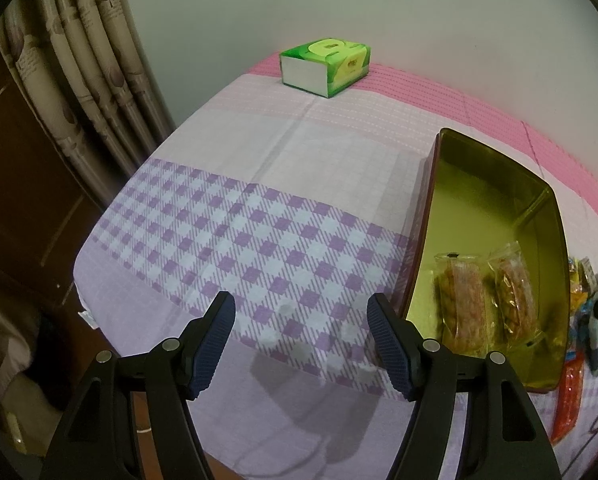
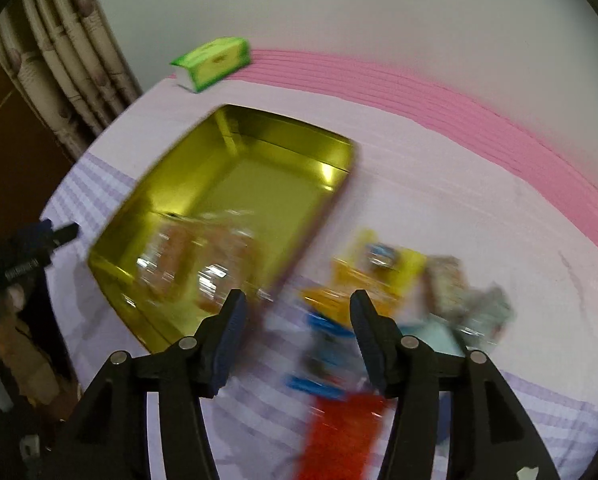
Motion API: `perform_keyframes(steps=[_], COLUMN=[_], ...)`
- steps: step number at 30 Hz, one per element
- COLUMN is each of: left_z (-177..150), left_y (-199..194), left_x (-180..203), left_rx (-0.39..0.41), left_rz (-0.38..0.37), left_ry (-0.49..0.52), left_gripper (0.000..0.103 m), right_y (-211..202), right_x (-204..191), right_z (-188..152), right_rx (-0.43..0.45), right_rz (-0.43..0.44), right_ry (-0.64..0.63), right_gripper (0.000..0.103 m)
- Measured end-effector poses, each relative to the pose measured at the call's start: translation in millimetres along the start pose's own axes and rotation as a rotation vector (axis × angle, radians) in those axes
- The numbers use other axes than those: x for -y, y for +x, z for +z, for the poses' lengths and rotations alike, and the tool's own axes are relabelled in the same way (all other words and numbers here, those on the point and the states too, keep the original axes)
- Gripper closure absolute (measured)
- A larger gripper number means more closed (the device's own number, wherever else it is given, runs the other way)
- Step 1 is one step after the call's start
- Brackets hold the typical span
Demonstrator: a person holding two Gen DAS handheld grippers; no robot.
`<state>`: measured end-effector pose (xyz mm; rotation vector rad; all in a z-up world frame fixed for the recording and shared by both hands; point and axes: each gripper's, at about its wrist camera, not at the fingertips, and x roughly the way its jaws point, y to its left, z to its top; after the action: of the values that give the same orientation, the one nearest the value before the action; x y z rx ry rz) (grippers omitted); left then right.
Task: Organize snacks
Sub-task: 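Open the right tool and withdraw it from the tin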
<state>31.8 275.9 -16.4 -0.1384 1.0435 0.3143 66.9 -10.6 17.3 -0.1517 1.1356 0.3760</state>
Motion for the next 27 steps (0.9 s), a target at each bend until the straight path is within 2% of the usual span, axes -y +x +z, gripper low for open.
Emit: perform_keyframes(steps=[6, 10, 17, 27], left_z=[0.7, -0.1, -0.8, -15.5], left_y=[-1.2, -1.7, -4.1, -18.6], left_x=[2.9, 5.9, 11.8, 30.4], left_rx=[0.005, 0.003, 0.007, 0.002], left_rz=[0.014, 0.006, -0.009, -0.01], left_ry=[0.024, 0.034, 0.054, 0.102], left_gripper=[0.034, 0.034, 0.034, 0.034], right_y=[-8.6, -6.9, 3.2, 19.5], right_x=[63.9, 87.2, 92.2, 93.9], right_z=[-29.5, -49.6, -59.9, -51.7], right_rx=[-0.042, -0.078, -0.092, -0.124], right_rz=[-0.038, -0.048, 0.0, 0.144], right_ry=[0.019, -0.024, -0.155, -0.27], right_gripper=[0.051, 0.051, 0.051, 0.046])
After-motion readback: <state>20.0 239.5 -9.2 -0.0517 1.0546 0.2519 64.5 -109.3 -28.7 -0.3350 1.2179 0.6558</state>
